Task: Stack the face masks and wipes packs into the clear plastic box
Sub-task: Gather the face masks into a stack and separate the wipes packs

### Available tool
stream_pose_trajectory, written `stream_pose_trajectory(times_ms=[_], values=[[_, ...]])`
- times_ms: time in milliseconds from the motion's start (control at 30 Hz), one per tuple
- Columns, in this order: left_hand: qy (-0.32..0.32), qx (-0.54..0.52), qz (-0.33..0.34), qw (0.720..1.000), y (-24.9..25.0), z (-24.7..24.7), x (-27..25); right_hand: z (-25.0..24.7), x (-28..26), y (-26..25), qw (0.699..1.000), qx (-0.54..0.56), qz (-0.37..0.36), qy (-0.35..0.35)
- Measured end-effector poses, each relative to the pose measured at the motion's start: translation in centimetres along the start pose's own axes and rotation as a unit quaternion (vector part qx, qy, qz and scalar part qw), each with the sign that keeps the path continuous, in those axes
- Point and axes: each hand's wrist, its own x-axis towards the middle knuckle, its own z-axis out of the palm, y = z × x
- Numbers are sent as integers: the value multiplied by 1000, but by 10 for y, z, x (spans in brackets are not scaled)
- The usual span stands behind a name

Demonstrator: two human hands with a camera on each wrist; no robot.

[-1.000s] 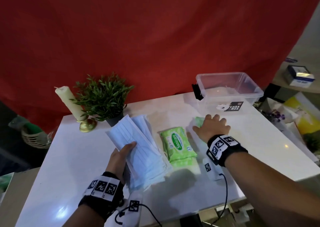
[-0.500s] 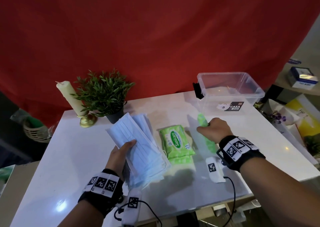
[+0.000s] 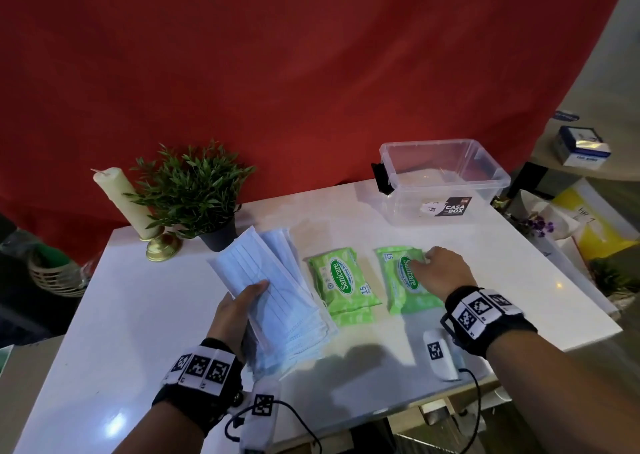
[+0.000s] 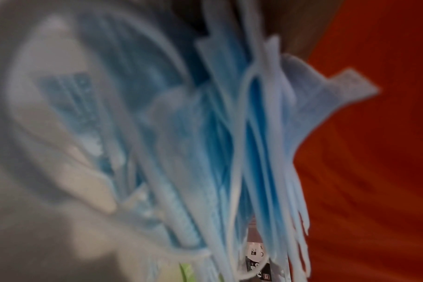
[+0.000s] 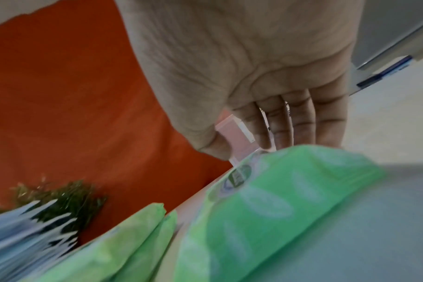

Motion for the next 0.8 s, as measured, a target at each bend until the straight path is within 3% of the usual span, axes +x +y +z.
stream_pose_trajectory(times_ms=[200,367,567,700,800], values=[[-3,0,-3,1000,3,-2,-4,23,-14,-19,992,-122,-7,-19],[13,-5,3,1000,6,-11,-8,21,-11,-35,998,-62,6,-9],[11,-28,-8,1000,5,-22,-3,16,-30,-83,995,-10,-99,28],[0,-37,2,999,9,-29,-3,35,-50,-109,988,-41,-147,-19],[-4,-31,17,999,16,-36,-5,51,-59,-114,984,-93,-128,-76]])
